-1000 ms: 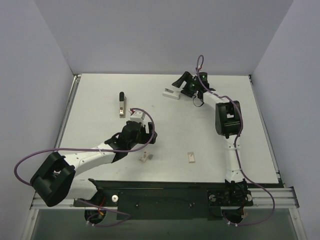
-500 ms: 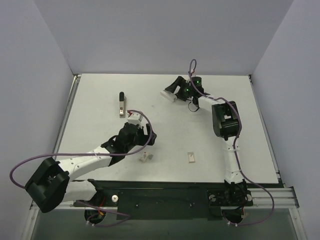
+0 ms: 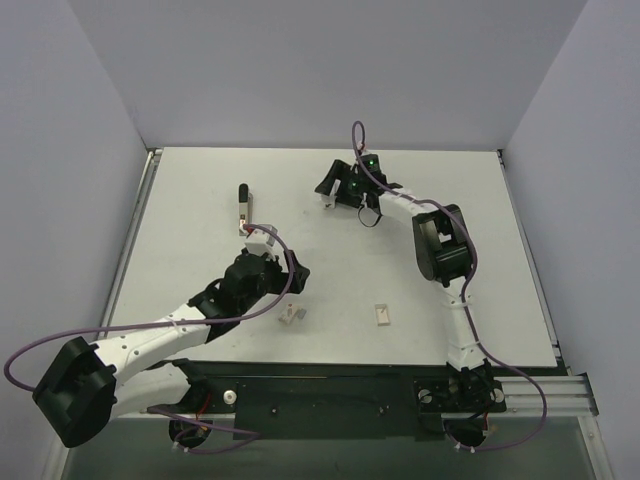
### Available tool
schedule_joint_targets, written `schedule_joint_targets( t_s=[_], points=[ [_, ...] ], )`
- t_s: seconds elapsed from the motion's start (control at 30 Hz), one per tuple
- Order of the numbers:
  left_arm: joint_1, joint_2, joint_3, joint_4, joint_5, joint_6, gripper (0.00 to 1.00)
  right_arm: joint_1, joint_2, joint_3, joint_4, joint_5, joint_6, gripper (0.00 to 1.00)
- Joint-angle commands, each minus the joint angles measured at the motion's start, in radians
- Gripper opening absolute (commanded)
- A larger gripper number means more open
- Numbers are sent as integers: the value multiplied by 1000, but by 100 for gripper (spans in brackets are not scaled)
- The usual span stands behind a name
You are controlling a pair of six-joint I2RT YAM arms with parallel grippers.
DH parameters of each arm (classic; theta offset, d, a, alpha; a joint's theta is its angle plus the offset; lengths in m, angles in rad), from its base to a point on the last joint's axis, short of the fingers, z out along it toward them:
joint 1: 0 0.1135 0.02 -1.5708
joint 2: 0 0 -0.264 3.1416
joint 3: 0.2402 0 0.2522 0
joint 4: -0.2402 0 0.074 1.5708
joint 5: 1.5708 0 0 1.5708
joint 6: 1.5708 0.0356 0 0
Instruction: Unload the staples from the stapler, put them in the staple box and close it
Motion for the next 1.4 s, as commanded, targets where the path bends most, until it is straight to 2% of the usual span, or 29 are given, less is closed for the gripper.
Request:
schedule_joint_targets(
  t_s=[0.0, 0.37, 0.77, 0.97, 1.23, 1.37],
  points=[
    [-5, -29, 1, 12, -11, 3, 89, 1, -27, 42, -194, 116, -8, 75],
    [-6, 16, 23, 15, 1, 26, 89, 4, 24, 142, -282, 208, 55, 59],
    [-5, 45, 17, 38, 6, 29, 89, 6, 55, 208, -306, 274, 55, 47],
    [-5, 59, 15, 47, 9, 26, 89, 18, 87, 268, -372, 281, 30, 42],
    [-5, 62, 12, 49, 10, 20, 89, 32, 99, 297, -398, 278, 15, 26],
    [-5, 60, 11, 52, 12, 18, 89, 39, 98, 305, -418, 289, -1, 8]
  ],
)
